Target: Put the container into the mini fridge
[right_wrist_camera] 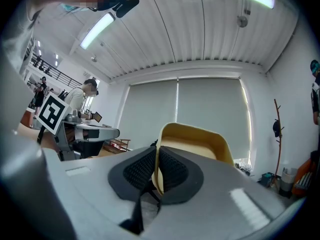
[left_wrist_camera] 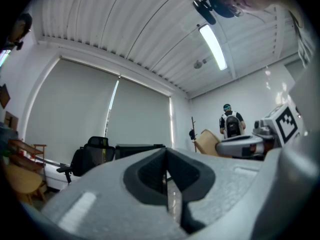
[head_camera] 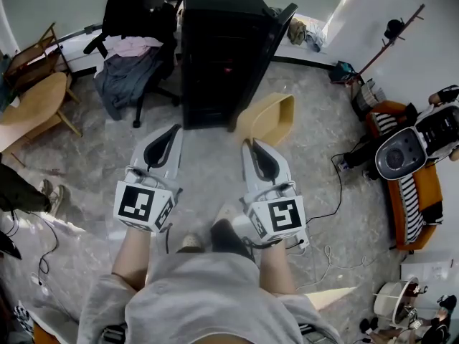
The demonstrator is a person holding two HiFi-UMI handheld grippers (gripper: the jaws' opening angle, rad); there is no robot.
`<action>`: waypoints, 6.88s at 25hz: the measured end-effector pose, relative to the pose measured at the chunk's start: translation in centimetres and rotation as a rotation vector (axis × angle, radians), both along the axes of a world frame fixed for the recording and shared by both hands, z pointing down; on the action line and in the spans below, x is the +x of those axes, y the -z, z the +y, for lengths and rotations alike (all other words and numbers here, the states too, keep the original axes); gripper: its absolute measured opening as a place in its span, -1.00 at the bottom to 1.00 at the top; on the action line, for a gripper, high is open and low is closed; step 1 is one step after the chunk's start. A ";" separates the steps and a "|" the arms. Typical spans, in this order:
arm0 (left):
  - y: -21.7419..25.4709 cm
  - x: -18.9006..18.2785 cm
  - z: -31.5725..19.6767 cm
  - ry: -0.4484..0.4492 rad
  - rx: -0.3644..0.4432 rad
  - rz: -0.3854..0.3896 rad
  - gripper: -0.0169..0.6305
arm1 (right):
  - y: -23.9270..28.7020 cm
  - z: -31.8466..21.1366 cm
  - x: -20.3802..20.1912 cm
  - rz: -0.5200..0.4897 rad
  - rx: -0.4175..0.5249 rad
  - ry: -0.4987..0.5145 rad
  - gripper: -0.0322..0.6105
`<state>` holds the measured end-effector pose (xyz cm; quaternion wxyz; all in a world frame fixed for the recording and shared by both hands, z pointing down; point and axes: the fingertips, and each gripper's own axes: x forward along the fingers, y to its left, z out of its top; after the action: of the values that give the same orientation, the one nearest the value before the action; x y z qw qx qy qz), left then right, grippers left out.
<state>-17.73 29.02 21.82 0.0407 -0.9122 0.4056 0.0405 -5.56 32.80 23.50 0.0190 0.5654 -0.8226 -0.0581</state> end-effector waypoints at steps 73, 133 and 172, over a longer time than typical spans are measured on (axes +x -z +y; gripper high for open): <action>-1.8 11.0 -45.7 0.213 -0.050 0.024 -0.94 | -3.6 -47.3 7.8 0.080 -0.069 0.403 -0.84; -20.4 13.4 -50.8 0.575 -0.260 0.062 -0.94 | -37.3 -60.0 7.5 0.754 -0.440 0.961 -0.84; -24.5 11.7 -51.5 0.599 -0.337 0.082 -0.94 | -42.8 -72.3 6.6 0.933 -0.440 0.796 -0.84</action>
<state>-6.01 -22.45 46.34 -0.1169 -0.7440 0.6579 -0.0043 1.05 -39.52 66.33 0.4663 0.1160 -0.8672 -0.1304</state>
